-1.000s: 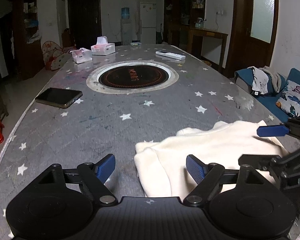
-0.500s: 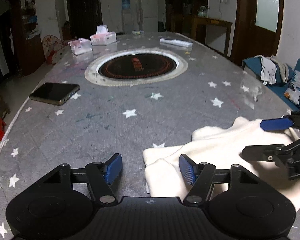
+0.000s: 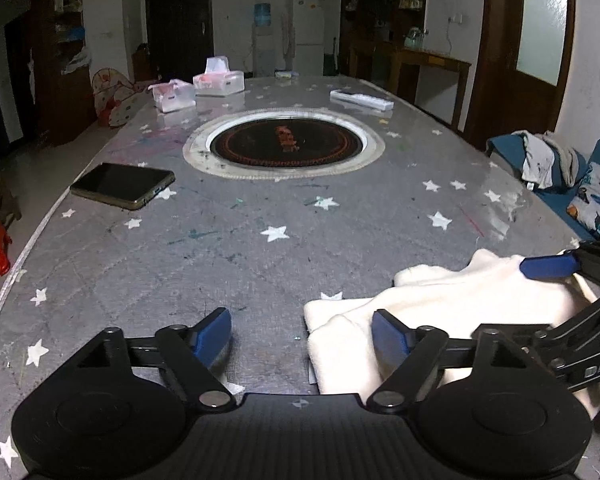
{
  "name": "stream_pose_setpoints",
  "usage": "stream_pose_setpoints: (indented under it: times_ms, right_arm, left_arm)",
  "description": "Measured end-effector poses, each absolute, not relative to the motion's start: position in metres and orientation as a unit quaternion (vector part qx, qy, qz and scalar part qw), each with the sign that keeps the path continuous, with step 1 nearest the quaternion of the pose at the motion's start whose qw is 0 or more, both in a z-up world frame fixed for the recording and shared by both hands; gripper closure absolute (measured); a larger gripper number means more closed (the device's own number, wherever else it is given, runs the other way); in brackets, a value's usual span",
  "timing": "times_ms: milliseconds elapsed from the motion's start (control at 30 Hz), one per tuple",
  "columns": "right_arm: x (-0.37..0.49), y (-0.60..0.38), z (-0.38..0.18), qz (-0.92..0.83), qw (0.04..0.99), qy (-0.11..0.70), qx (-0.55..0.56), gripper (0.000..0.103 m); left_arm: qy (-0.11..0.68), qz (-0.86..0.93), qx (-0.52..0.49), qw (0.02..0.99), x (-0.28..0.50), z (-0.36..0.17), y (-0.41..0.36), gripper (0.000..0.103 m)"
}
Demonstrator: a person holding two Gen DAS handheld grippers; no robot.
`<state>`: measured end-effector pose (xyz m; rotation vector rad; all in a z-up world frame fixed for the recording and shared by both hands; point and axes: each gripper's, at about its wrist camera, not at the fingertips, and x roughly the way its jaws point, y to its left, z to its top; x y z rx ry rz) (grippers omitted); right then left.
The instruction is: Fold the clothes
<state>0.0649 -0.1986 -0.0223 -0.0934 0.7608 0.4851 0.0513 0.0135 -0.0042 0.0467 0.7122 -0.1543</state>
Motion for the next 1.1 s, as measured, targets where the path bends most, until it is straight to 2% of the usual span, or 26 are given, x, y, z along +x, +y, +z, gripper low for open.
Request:
stream_pose_setpoints:
  times_ms: [200,300,600,1100]
  right_arm:
    - [0.064,-0.19,-0.024,0.217,0.902,0.369,-0.064,0.0]
    - [0.064,-0.19,-0.024,0.216,0.901,0.37,-0.065,0.0]
    - [0.062,-0.189,-0.026,0.209,0.906,0.362,-0.063,0.0]
    - [0.052,-0.188,-0.019,0.195,0.911,0.358,-0.066,0.0]
  left_arm:
    - [0.322,-0.093,0.021,0.942,0.039,0.005,0.012,0.009]
    - [0.307,-0.099,0.014,0.946,0.034,0.01,0.013,0.0]
    - [0.29,-0.101,-0.001,0.952,0.027,0.018,0.014,0.0]
    - [0.306,-0.088,-0.003,0.948,0.019,0.017,0.011,0.0]
